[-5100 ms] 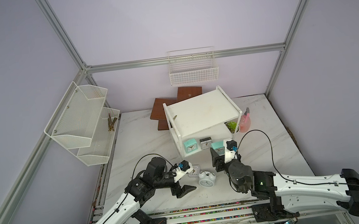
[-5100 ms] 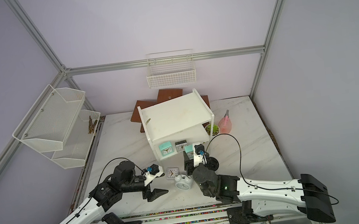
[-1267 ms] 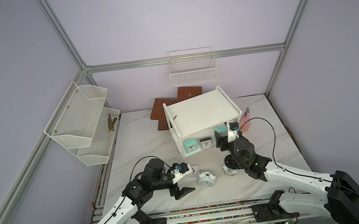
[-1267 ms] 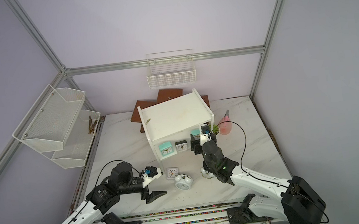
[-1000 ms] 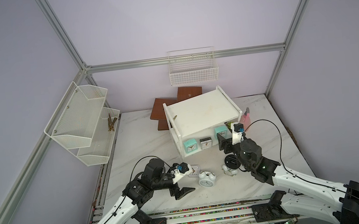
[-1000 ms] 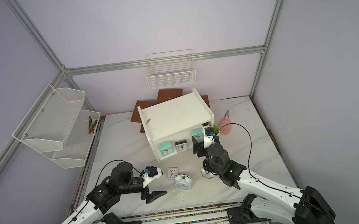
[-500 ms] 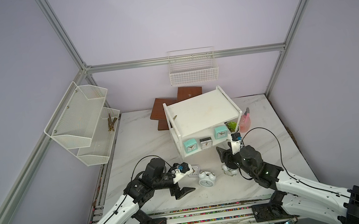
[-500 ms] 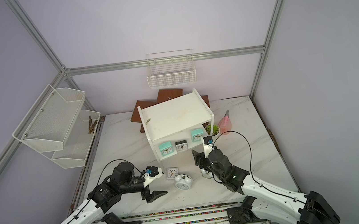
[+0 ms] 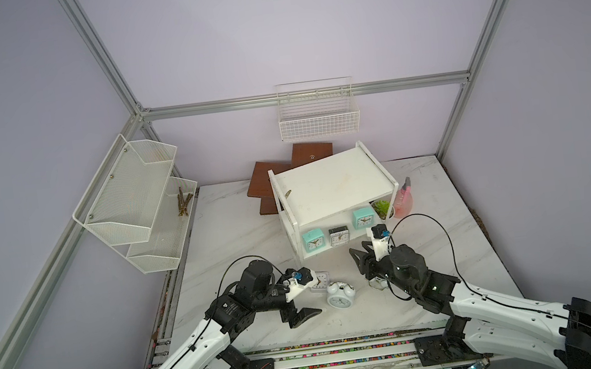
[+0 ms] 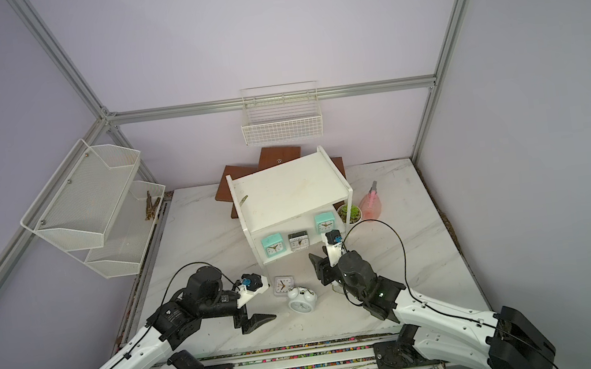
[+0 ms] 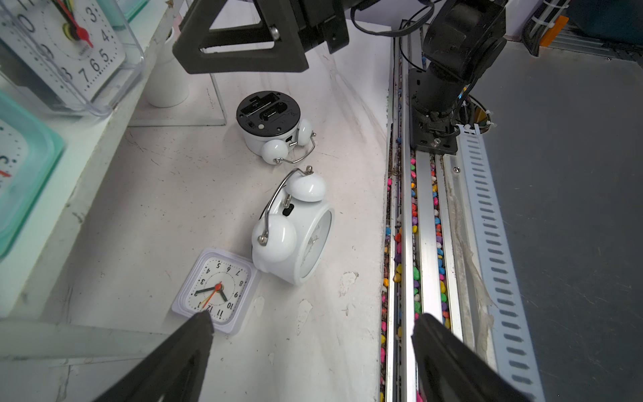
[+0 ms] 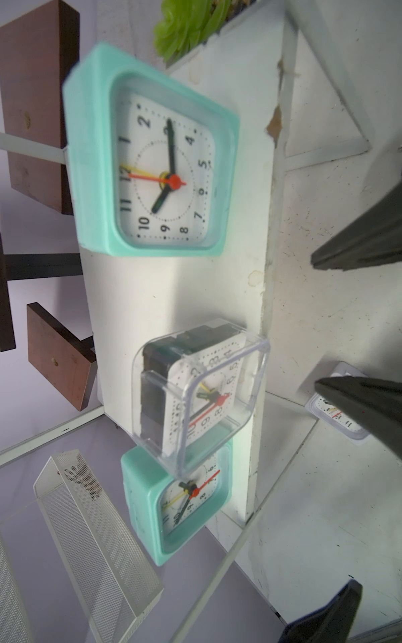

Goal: Place the alarm clocks on the shelf by style
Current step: Place the alarm on the shelf, then move the alarm to the shelf.

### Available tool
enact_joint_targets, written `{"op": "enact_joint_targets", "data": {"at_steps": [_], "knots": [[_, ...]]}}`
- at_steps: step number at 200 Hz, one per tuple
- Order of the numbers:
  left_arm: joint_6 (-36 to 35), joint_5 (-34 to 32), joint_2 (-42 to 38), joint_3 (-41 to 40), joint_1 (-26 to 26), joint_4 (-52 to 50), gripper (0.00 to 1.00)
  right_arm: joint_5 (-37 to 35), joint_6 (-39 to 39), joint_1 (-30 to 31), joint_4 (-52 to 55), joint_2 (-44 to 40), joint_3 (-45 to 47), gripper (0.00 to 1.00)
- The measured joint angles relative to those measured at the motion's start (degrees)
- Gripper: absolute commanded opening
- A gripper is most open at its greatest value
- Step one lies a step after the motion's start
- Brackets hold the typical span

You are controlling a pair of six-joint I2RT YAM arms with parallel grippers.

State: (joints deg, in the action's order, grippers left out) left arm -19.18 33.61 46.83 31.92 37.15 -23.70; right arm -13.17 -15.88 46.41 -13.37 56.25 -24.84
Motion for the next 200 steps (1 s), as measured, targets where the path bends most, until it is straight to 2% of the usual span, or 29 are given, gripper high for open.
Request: {"op": "enact_joint_targets", "data": {"at_steps": [58,200], "knots": [[-0.2,-0.2,-0.1,-0.9,0.0,0.2,0.92,0.3,0.5,0.6,-2.5,4.8,-2.4,0.49],[-0.6,-0.4,-1.4,-0.9,0.0,0.1,0.93,0.0,2.0,0.6,-5.5,10.4,-7.1,0.4]]}}
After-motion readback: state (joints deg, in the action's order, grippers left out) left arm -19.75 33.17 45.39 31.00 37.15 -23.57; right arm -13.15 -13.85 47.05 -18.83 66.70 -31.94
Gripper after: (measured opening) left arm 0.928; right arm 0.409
